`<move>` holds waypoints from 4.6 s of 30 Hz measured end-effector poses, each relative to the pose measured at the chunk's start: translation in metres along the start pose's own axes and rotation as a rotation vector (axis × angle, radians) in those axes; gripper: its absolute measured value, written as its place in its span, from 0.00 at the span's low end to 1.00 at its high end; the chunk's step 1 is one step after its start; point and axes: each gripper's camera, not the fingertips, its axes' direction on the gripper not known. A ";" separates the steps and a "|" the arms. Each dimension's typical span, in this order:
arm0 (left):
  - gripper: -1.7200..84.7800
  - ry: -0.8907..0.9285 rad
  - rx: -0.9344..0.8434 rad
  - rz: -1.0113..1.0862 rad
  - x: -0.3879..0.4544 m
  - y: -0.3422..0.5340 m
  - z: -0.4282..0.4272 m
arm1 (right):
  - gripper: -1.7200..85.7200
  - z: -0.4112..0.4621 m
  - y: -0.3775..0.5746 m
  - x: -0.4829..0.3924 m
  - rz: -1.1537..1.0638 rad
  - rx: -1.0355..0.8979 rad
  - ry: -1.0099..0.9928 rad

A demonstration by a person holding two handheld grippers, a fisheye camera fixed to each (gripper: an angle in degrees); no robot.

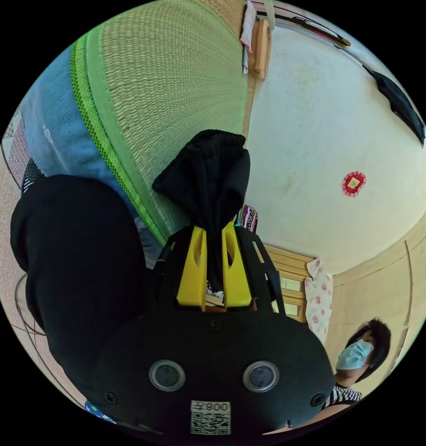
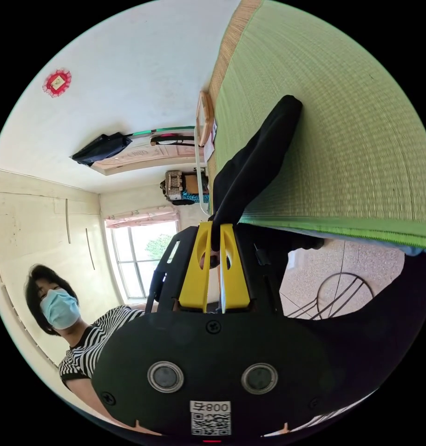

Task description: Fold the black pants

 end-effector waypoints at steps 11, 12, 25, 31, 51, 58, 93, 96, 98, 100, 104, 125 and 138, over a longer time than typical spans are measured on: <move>0.09 -0.059 -0.047 0.103 0.107 0.037 0.094 | 0.04 -0.076 0.066 0.007 -0.029 0.073 -0.140; 0.09 -0.065 -0.053 0.115 0.115 0.037 0.103 | 0.04 -0.082 0.068 0.005 -0.036 0.083 -0.148; 0.08 0.039 -0.402 0.527 0.369 0.064 0.445 | 0.04 -0.349 0.103 -0.102 -0.412 0.481 -0.122; 0.08 0.210 -0.619 0.784 0.499 0.140 0.646 | 0.03 -0.511 0.185 -0.173 -0.649 0.821 0.004; 0.08 -0.052 -0.833 0.782 0.520 0.248 0.982 | 0.11 -0.633 0.255 -0.011 -0.180 0.999 0.110; 0.08 -0.047 -0.827 0.747 0.542 0.273 1.042 | 0.11 -0.659 0.257 -0.014 -0.140 0.985 0.038; 0.09 -0.187 -1.147 0.964 0.580 0.410 1.255 | 0.04 -0.661 0.415 -0.036 -0.189 1.164 -0.011; 0.10 -0.178 -1.133 1.003 0.585 0.415 1.253 | 0.04 -0.662 0.417 -0.043 -0.191 1.170 -0.010; 0.09 -0.192 -1.112 1.023 0.585 0.417 1.247 | 0.03 -0.660 0.426 -0.047 -0.164 1.198 0.016; 0.09 -0.190 -1.056 1.032 0.587 0.415 1.237 | 0.03 -0.657 0.437 -0.049 -0.131 1.226 0.032; 0.05 -0.166 -0.928 1.139 0.604 0.421 1.214 | 0.02 -0.657 0.461 -0.080 -0.102 1.354 0.162; 0.02 -0.418 -0.747 1.401 0.577 0.443 1.232 | 0.02 -0.653 0.118 -0.276 -0.265 0.892 0.774; 0.02 -0.458 -0.705 1.350 0.562 0.419 1.218 | 0.02 -0.640 0.074 -0.305 -0.230 0.837 0.879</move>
